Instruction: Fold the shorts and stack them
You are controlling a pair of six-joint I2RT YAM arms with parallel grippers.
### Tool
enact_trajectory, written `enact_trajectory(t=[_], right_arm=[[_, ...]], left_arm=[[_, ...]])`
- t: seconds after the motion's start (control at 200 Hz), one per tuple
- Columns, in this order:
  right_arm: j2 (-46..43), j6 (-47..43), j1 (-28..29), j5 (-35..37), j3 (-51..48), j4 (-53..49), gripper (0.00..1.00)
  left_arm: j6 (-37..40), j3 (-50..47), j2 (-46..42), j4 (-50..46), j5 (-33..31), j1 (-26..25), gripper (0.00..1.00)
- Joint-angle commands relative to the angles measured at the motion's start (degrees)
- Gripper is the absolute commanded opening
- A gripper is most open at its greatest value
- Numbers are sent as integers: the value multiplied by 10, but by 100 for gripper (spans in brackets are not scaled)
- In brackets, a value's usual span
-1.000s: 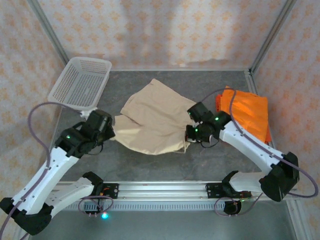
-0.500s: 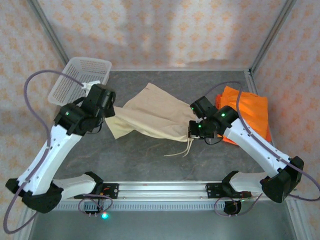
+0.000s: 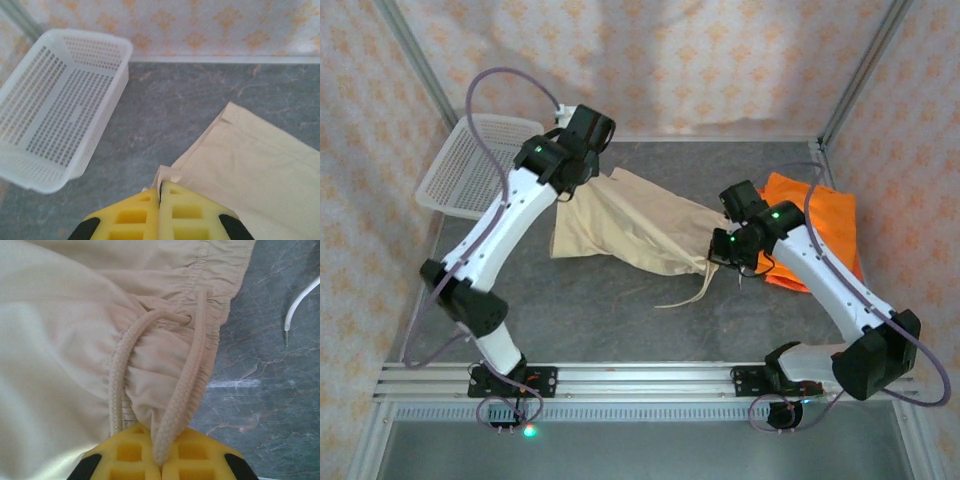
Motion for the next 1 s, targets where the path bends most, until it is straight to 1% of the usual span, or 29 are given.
enact_trajectory(t=[0.0, 0.105, 0.26, 0.395, 0.54, 0.601, 0.666, 0.751, 0.796, 0.836, 0.861, 0.881, 0.911, 0.931, 0.956, 0.996], right_arm=[[21, -12, -18, -36, -11, 12, 0], [41, -14, -30, -45, -12, 24, 1], [72, -27, -57, -50, -1, 27, 3], [93, -34, -86, -57, 6, 37, 4], [133, -48, -119, -84, 12, 54, 9], [159, -55, -142, -108, 20, 64, 10], [191, -54, -175, -151, 35, 82, 10], [238, -40, -220, -200, 69, 102, 11], [263, -34, -241, -232, 96, 109, 17], [285, -21, -258, -255, 119, 116, 27], [299, -9, -270, -266, 134, 116, 37], [308, 0, -279, -272, 146, 116, 44], [320, 14, -290, -284, 163, 120, 50], [327, 22, -296, -292, 175, 124, 53], [333, 35, -304, -301, 187, 129, 56], [335, 66, -313, -311, 200, 143, 62]], left_arm=[[37, 91, 59, 9, -37, 5, 0], [49, 190, 141, -3, -36, 5, 0], [61, 293, 243, -6, -39, 6, 0], [59, 326, 303, 30, -40, 14, 0], [25, 345, 355, 82, -27, 28, 0], [11, 354, 377, 105, -23, 35, 0], [-10, 367, 404, 126, -14, 44, 0], [-50, 394, 439, 143, 18, 61, 0], [-68, 404, 453, 152, 38, 70, 0], [-79, 406, 464, 163, 56, 77, 0], [-84, 406, 468, 170, 67, 82, 0], [-87, 406, 471, 175, 76, 85, 4], [-90, 406, 474, 181, 89, 90, 10], [-91, 406, 475, 184, 97, 92, 17], [-91, 409, 474, 185, 108, 95, 28], [-91, 416, 469, 181, 121, 100, 43]])
